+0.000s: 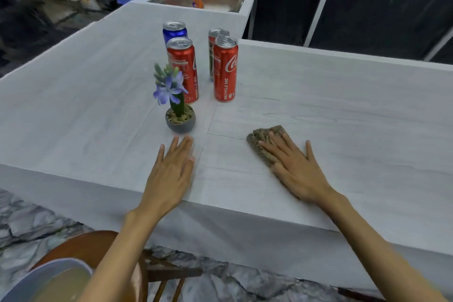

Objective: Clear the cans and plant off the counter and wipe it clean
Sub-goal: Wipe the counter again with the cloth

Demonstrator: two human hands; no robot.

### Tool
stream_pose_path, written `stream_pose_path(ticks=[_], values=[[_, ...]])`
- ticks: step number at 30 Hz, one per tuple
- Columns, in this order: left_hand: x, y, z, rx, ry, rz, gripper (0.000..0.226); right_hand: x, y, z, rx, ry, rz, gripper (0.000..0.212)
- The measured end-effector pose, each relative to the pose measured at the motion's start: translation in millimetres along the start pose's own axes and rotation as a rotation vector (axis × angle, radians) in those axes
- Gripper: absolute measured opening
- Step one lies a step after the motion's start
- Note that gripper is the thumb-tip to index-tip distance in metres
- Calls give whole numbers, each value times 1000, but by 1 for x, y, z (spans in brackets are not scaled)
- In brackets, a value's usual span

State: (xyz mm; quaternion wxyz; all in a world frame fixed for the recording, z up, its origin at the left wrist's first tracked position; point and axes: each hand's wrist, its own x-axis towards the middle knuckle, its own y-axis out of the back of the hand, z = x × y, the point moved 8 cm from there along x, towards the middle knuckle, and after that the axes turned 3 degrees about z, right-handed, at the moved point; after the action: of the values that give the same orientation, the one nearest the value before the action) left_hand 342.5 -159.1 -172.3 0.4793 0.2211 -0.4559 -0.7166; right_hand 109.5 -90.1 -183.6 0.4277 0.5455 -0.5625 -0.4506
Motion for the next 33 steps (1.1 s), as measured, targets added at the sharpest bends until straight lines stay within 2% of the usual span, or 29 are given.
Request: stream_pose_path(ticks=[1, 3, 5, 7, 9, 12, 14, 16, 18, 20, 21, 25, 27, 30, 33], values=[[0, -1, -3, -6, -5, -12, 64, 12, 2, 6, -5, -94, 21, 67], [1, -2, -9, -10, -16, -28, 64, 35, -1, -2, -6, -222, 42, 56], [1, -2, -13, -15, -33, -39, 64, 51, -8, -33, 18, -248, 60, 51], [2, -1, -15, -30, -42, -48, 64, 51, -17, -73, 15, -203, 79, 58], [2, 1, -15, -38, -59, -59, 64, 32, -23, -106, 19, -124, 113, 75], [2, 0, -14, -36, -89, -72, 64, -15, -28, -118, 74, 18, 107, 71], [1, 1, -15, -42, -100, -71, 64, -31, -23, -91, 27, 35, 73, 69], [-1, 2, -17, -45, -105, -68, 64, -24, -12, -43, -17, -85, 65, 71], [-4, 3, -20, -39, -102, -68, 65, -3, 1, 2, -8, -297, 103, 65], [-8, 5, -24, -43, -91, -61, 65, 20, 5, 14, 16, -451, 143, 53], [-9, 5, -26, -42, -86, -55, 65, 31, 2, 1, 11, -454, 151, 52], [-12, 5, -26, -105, -76, -8, 62, 22, -29, -122, 6, -163, 175, 69], [-12, 1, -16, -154, -97, -21, 60, -11, -38, -159, 51, -58, 155, 66], [-13, -13, 11, -135, -168, -51, 60, -57, -33, -119, 11, -62, 151, 63], [-10, -29, 45, -113, -250, -73, 67, -98, -16, -18, -20, -273, 73, 63]])
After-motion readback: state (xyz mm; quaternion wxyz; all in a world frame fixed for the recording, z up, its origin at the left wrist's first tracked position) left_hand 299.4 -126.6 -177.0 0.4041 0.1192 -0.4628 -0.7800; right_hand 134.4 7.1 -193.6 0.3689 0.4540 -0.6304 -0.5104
